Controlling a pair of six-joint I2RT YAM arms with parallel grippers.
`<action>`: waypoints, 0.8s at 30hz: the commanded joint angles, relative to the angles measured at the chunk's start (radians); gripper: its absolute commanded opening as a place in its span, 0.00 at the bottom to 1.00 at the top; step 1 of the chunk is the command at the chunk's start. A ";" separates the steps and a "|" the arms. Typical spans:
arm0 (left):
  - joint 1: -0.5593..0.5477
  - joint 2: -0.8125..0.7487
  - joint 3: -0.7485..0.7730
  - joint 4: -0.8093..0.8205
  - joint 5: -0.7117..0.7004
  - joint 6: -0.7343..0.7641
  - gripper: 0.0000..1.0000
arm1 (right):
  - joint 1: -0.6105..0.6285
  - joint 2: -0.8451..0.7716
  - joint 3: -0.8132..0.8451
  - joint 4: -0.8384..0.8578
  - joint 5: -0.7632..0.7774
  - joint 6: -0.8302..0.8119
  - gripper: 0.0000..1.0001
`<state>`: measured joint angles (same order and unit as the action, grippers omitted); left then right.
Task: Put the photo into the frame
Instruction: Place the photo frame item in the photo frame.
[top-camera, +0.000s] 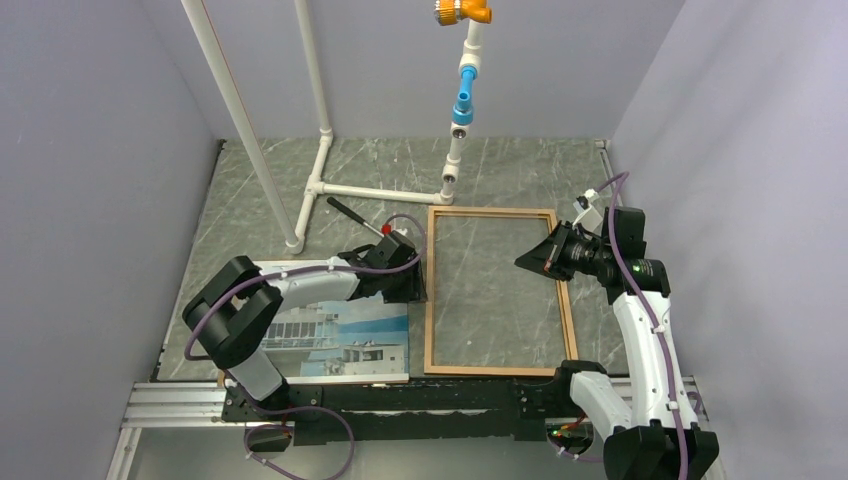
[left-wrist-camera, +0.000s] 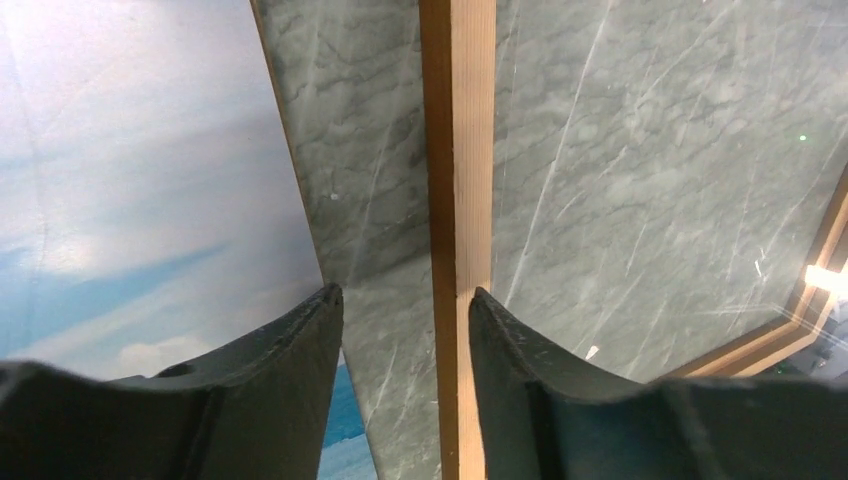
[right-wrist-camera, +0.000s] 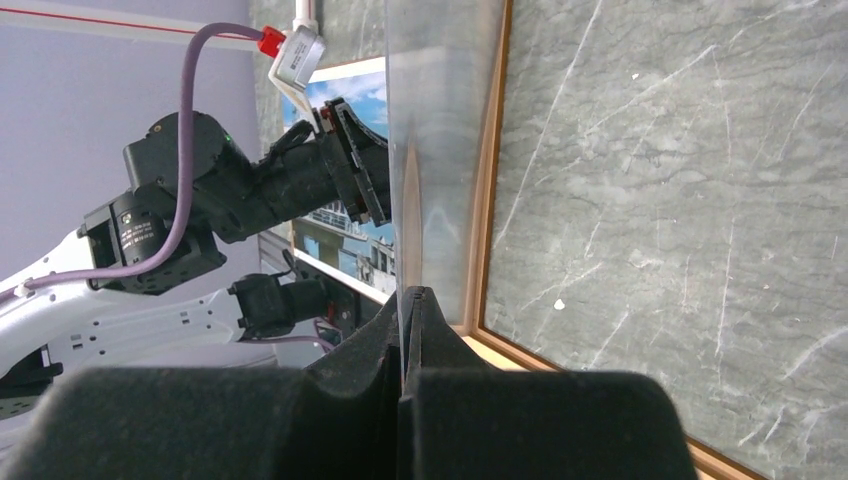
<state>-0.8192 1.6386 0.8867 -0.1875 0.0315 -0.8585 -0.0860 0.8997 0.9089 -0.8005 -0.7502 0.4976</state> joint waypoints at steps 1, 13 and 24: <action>0.006 -0.039 0.000 0.035 -0.020 0.005 0.49 | 0.004 -0.002 0.025 -0.006 -0.040 -0.010 0.00; 0.003 0.021 0.031 0.033 -0.004 0.016 0.39 | 0.004 0.045 0.012 0.003 -0.074 -0.032 0.00; 0.000 0.056 0.056 0.022 0.002 0.022 0.37 | 0.003 0.094 -0.005 0.006 -0.104 -0.082 0.00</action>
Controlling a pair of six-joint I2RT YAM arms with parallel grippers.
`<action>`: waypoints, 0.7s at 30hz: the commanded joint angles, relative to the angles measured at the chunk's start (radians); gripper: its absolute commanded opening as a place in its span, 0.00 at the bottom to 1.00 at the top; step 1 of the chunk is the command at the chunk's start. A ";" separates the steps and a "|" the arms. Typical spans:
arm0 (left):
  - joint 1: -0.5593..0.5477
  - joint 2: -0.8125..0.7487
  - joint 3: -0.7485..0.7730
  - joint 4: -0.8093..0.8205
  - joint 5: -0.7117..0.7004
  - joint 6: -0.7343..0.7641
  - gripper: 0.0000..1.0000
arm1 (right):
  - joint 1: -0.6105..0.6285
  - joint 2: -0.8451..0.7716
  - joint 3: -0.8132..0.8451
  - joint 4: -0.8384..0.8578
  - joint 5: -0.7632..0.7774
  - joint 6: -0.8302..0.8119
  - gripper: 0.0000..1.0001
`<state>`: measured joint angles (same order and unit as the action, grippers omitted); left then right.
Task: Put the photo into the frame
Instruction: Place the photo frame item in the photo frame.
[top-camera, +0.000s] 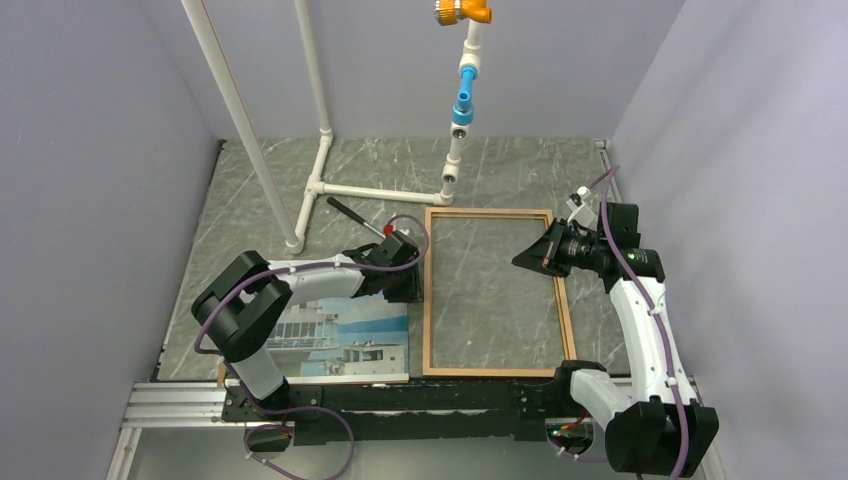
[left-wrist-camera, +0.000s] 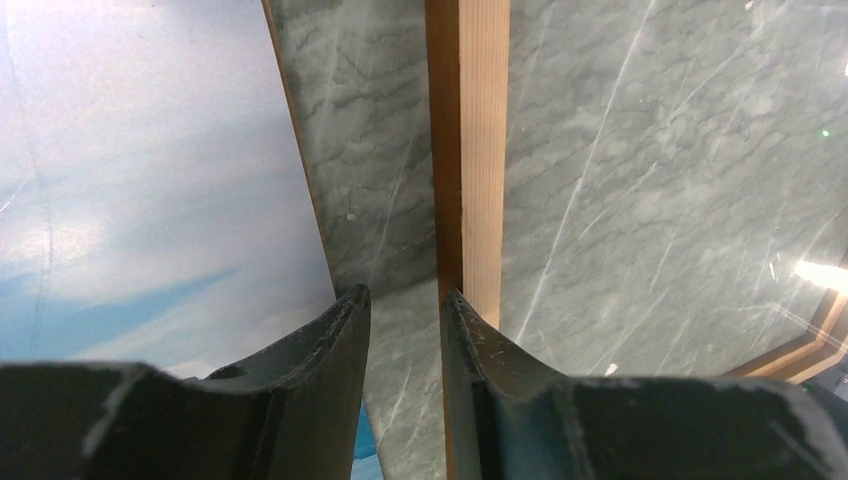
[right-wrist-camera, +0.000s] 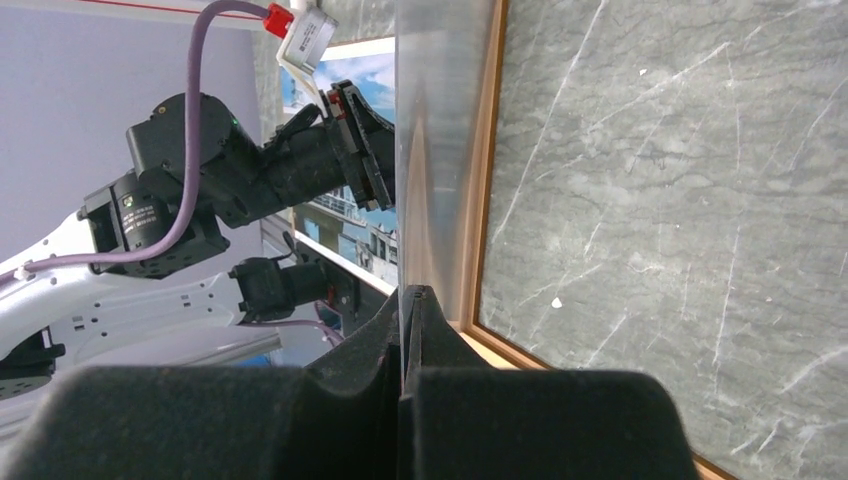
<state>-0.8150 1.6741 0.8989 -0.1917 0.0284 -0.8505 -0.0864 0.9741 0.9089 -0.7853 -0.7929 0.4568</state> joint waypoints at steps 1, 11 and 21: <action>-0.005 0.024 0.048 0.023 0.005 0.014 0.37 | 0.005 0.026 -0.004 -0.012 -0.067 -0.050 0.00; -0.008 0.037 0.061 0.008 0.004 0.019 0.35 | 0.004 0.034 0.003 -0.027 -0.028 -0.087 0.00; -0.008 0.043 0.067 -0.003 -0.001 0.022 0.34 | 0.004 0.055 0.021 -0.078 0.159 -0.136 0.03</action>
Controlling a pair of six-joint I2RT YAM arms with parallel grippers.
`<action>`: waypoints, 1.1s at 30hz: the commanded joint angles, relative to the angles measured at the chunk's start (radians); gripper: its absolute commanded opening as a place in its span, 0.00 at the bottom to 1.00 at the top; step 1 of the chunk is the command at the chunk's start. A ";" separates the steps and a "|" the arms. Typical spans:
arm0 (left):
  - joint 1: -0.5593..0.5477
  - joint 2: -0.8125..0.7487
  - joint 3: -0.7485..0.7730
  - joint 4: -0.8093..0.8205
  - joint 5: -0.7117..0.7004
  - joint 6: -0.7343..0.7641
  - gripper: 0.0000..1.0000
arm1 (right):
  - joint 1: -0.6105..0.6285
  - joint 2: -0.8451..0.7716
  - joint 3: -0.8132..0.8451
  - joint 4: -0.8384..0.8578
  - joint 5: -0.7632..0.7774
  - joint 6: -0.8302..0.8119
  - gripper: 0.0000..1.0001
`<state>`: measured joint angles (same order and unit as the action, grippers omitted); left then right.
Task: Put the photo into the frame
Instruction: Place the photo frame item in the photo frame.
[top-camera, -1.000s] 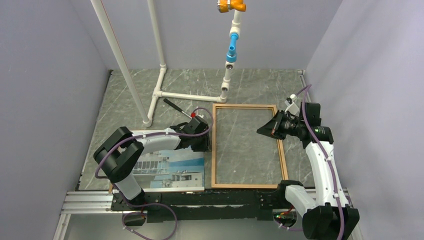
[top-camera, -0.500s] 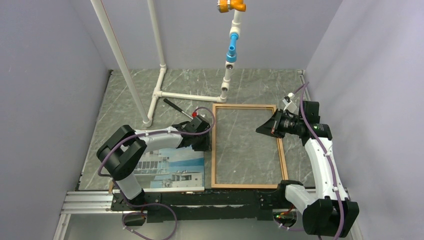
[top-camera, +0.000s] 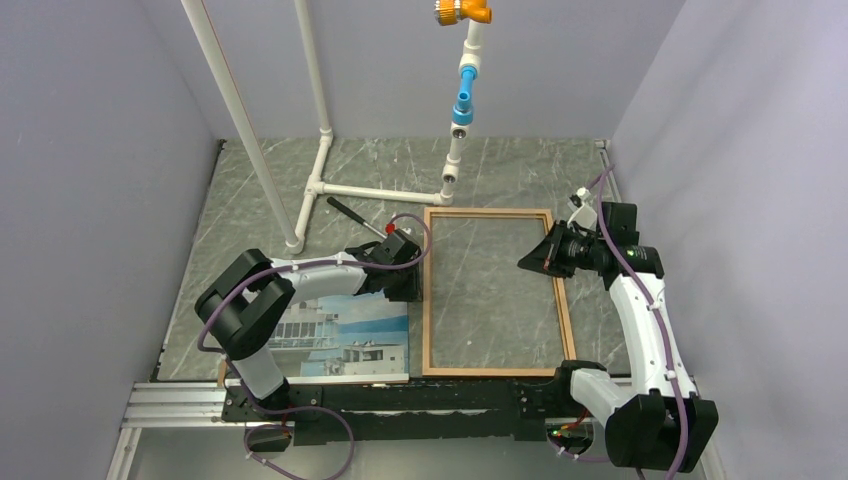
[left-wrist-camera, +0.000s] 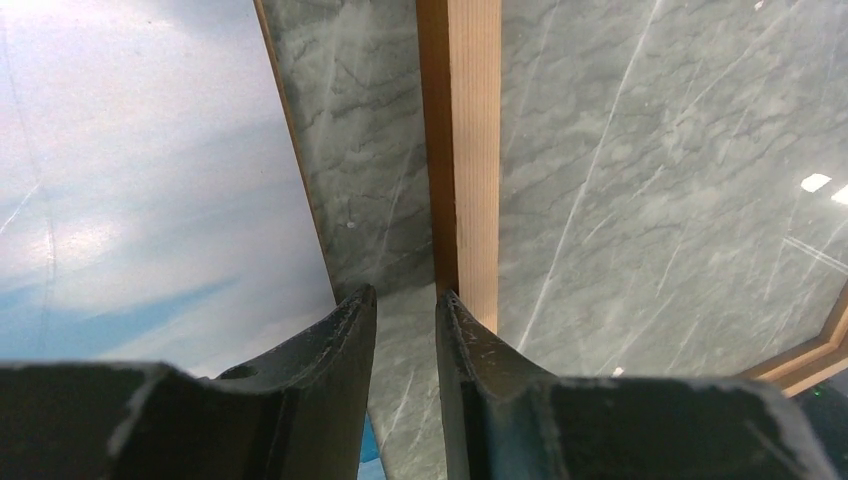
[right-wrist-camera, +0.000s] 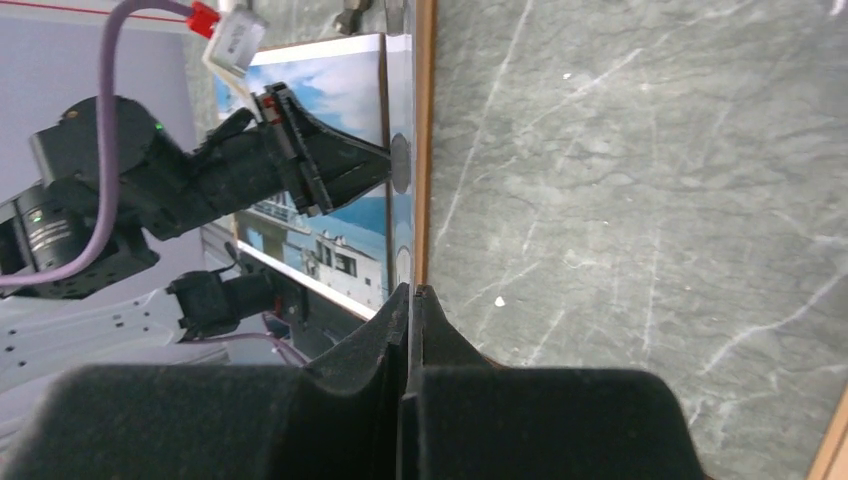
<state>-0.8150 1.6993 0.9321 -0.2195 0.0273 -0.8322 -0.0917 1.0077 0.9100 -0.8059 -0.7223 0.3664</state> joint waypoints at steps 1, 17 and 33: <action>-0.009 0.019 0.035 0.024 0.000 0.005 0.34 | 0.010 0.026 0.024 -0.059 0.105 -0.051 0.04; -0.009 0.029 0.040 0.021 0.005 0.002 0.34 | 0.010 0.068 -0.007 -0.003 0.145 -0.045 0.45; -0.012 0.021 0.047 0.012 -0.003 0.010 0.34 | 0.027 0.164 0.022 0.003 0.251 -0.029 0.87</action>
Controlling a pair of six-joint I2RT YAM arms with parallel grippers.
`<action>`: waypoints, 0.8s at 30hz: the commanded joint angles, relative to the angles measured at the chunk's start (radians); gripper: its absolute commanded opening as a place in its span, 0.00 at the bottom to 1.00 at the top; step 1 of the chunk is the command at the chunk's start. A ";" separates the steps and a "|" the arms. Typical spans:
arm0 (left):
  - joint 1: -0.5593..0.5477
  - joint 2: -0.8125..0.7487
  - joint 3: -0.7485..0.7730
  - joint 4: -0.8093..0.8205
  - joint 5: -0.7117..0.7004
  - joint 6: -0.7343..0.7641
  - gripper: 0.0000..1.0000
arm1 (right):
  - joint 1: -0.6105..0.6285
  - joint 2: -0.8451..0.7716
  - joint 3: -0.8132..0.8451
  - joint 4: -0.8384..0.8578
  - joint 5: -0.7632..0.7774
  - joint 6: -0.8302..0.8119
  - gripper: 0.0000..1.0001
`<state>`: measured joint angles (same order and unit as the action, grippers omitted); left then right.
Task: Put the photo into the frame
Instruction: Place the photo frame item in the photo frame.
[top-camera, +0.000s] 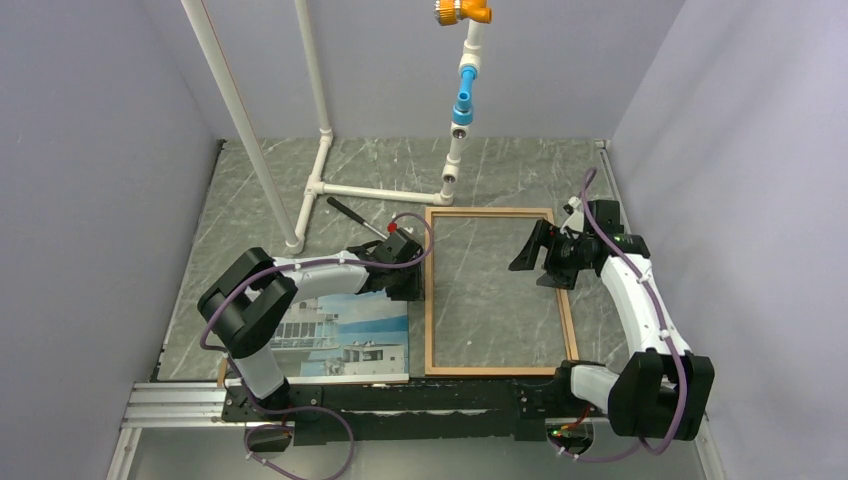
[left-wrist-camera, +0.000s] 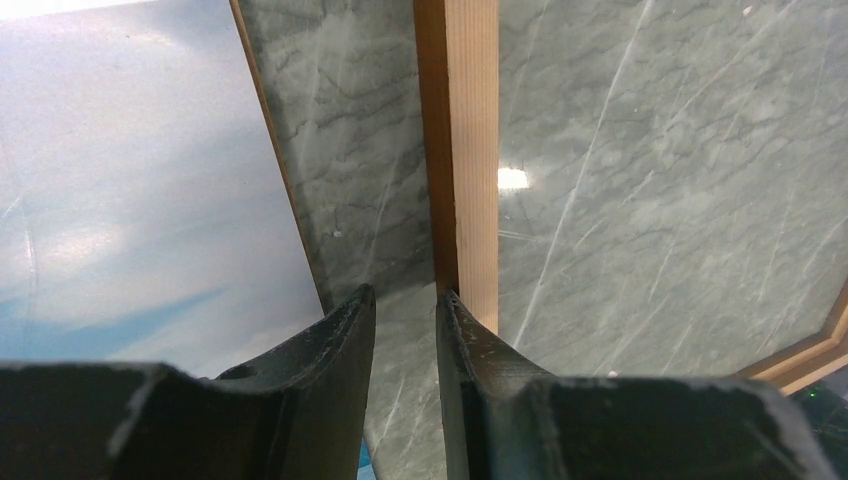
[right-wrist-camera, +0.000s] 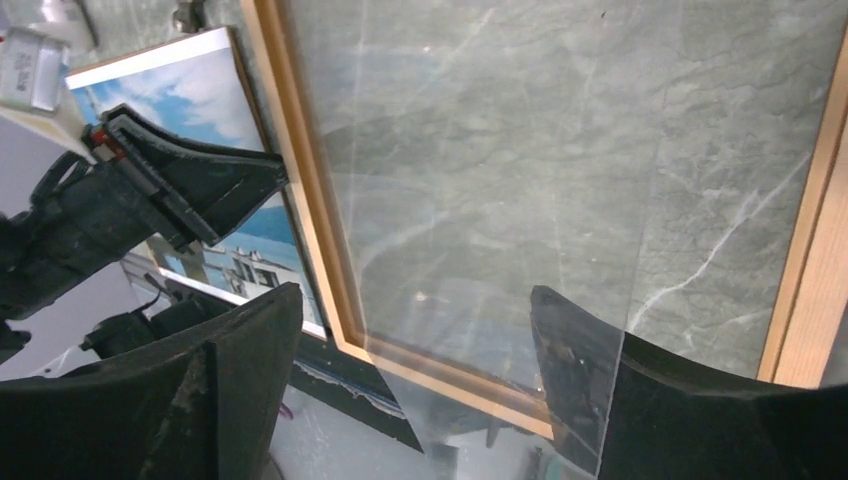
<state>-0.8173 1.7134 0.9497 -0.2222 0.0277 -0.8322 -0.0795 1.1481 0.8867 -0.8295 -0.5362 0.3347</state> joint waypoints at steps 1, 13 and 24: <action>-0.011 0.008 0.029 0.015 -0.003 0.009 0.34 | 0.021 0.034 0.046 0.026 0.080 0.004 0.90; -0.010 0.005 0.036 0.005 -0.009 0.019 0.34 | 0.145 0.116 0.044 0.068 0.266 0.056 1.00; -0.011 0.001 0.038 -0.003 -0.014 0.023 0.34 | 0.161 0.128 0.031 0.084 0.421 0.074 1.00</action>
<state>-0.8188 1.7142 0.9543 -0.2295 0.0246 -0.8242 0.0750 1.2839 0.8917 -0.7948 -0.1856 0.3901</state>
